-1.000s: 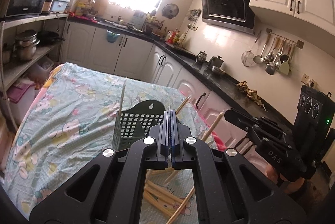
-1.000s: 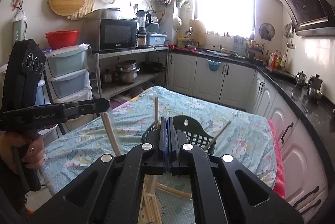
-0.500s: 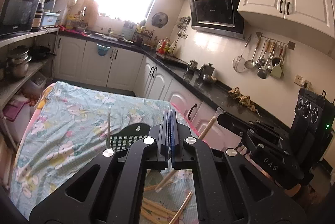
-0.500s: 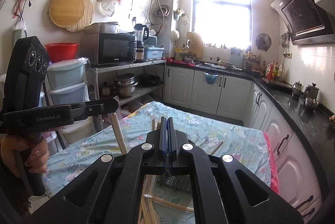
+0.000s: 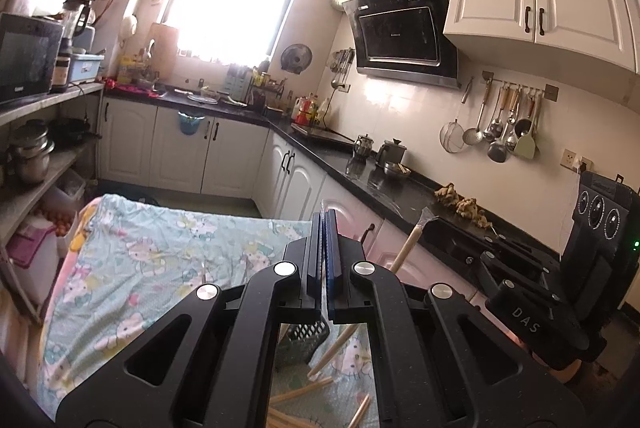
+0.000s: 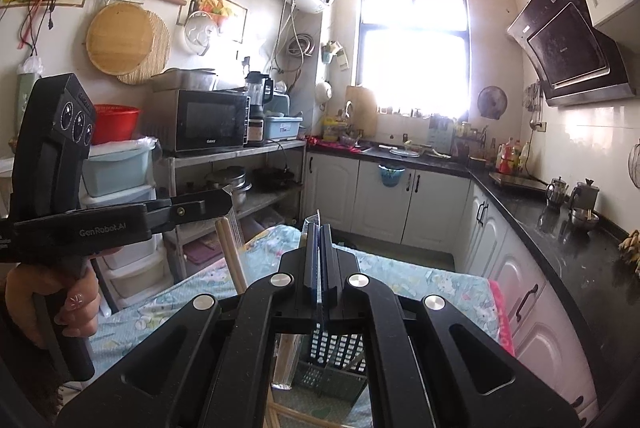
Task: Organize utensils
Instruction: 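Lower the chopstick into the green basket with the left tool while the right tool lowers its chopstick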
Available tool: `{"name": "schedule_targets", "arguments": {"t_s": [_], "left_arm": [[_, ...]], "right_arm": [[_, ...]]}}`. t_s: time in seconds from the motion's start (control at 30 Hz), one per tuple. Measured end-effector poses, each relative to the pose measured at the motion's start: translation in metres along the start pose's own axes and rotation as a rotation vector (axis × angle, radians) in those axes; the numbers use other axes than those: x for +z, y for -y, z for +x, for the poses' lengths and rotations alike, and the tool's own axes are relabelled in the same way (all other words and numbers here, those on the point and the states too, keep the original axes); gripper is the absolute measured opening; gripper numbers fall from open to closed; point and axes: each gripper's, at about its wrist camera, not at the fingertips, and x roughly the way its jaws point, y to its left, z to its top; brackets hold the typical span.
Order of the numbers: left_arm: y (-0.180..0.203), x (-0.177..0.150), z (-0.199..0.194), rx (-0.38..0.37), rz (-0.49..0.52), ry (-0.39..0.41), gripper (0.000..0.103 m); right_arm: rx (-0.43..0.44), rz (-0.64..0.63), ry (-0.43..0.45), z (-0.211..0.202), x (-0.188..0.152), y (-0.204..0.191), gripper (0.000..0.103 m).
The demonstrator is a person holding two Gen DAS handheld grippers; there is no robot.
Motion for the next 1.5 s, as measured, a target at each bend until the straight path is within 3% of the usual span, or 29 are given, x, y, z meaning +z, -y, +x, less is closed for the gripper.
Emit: {"name": "schedule_targets", "arguments": {"t_s": [0.63,0.97,1.5], "left_arm": [[-0.012,0.04,0.012,0.047,0.018,0.052,0.0],[-0.032,0.023,0.036,0.064,-0.018,0.012,0.0],[-0.055,-0.016,0.067,0.094,-0.056,-0.052,0.0]], "right_arm": [[-0.016,-0.004,0.088,0.025,0.043,0.008,0.001],[-0.034,0.025,0.071,0.053,0.028,0.015,0.001],[-0.072,0.043,-0.039,0.107,-0.023,0.022,0.001]]}}
